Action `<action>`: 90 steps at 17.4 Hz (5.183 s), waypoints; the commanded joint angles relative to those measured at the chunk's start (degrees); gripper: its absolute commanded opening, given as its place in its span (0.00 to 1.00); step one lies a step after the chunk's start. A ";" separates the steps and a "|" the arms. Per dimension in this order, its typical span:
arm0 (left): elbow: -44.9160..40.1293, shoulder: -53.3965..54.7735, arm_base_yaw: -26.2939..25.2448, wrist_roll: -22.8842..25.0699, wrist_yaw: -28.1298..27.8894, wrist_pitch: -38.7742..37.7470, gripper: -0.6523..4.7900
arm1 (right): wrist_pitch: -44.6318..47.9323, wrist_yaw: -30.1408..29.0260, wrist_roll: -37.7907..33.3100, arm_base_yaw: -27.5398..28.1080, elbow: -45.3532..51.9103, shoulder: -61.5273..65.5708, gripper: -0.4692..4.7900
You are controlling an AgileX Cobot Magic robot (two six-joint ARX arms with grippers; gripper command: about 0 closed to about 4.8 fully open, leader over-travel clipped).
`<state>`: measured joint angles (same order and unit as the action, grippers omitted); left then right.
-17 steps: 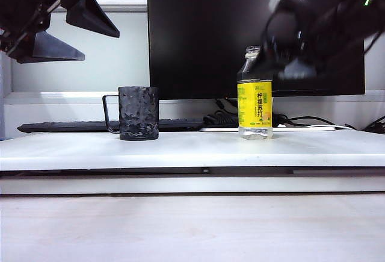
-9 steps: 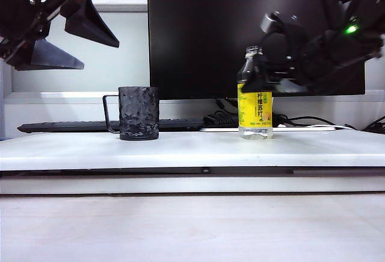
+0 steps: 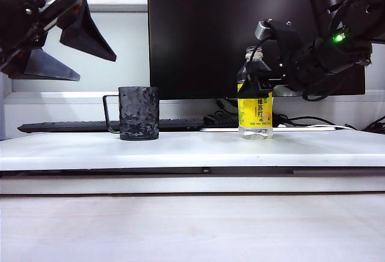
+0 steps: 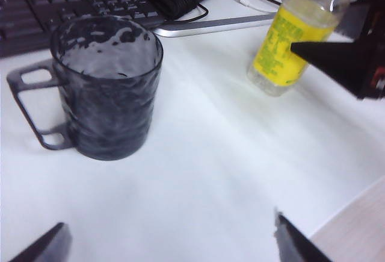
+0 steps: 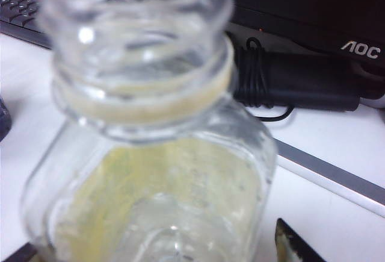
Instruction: Carefully pick up the bottle and pour some water from the bottle into the cup.
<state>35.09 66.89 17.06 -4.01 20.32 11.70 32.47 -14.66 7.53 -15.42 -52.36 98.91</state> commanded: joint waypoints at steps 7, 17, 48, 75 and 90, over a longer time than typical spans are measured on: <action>0.26 -0.11 0.04 3.58 -0.17 0.81 1.00 | 0.83 -0.70 -0.04 -0.13 -0.13 -0.24 0.30; 0.26 -0.11 0.04 3.56 -0.13 3.23 1.00 | -1.75 -2.01 0.96 -1.25 -2.62 -8.98 0.30; 0.26 6.08 0.04 -2.47 -1.01 17.59 1.00 | -4.26 12.98 64.59 -16.39 -27.21 11.78 0.31; 0.26 6.08 0.04 -4.98 4.13 17.49 1.00 | 3.28 8.20 80.41 -14.34 -35.10 22.91 0.30; 0.26 6.08 0.04 -2.05 2.40 16.24 1.00 | 4.33 6.84 90.44 -14.27 -35.12 22.88 0.28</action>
<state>35.14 73.06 17.04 -7.18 22.85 28.05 34.00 -7.40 97.60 -29.67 -86.96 122.17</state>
